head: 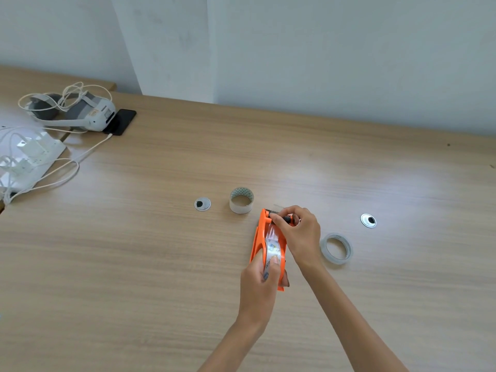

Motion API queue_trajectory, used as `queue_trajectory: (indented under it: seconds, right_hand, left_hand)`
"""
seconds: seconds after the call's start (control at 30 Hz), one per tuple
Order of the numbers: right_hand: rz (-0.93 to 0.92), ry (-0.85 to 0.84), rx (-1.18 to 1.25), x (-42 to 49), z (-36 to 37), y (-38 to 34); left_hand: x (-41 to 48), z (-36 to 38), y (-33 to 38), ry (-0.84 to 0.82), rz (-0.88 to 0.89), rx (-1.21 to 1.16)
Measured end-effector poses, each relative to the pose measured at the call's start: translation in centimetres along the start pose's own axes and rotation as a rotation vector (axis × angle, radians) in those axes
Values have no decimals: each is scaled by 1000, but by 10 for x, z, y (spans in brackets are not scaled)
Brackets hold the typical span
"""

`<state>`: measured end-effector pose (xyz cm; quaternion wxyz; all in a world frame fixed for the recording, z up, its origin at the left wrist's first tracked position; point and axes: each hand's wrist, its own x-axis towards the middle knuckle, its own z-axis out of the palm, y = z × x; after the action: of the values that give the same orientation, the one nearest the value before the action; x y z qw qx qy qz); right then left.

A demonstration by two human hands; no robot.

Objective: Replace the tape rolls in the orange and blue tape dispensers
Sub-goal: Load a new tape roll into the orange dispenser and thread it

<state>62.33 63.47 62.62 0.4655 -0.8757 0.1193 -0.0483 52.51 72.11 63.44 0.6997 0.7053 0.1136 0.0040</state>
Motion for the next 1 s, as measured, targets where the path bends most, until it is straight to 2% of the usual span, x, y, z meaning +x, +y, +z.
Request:
queue_trajectory:
  seconds: [0.17, 0.5, 0.7, 0.87, 1.0]
  right_hand:
    - [63, -46, 20, 11, -3, 0]
    - [-26, -93, -94, 18, 1, -10]
    - [21, -308, 186, 25, -14, -23]
    - [44, -515, 150, 33, -21, -39]
    - [12, -515, 179, 34, -23, -39]
  left_hand:
    - [-3, 1, -1, -35, 0, -42]
    - [2, -5, -7, -43, 24, -65]
    - [2, -20, -9, -32, 63, -92]
    - [4, -30, -7, -85, 83, -94]
    - [4, -35, -2, -32, 102, -122]
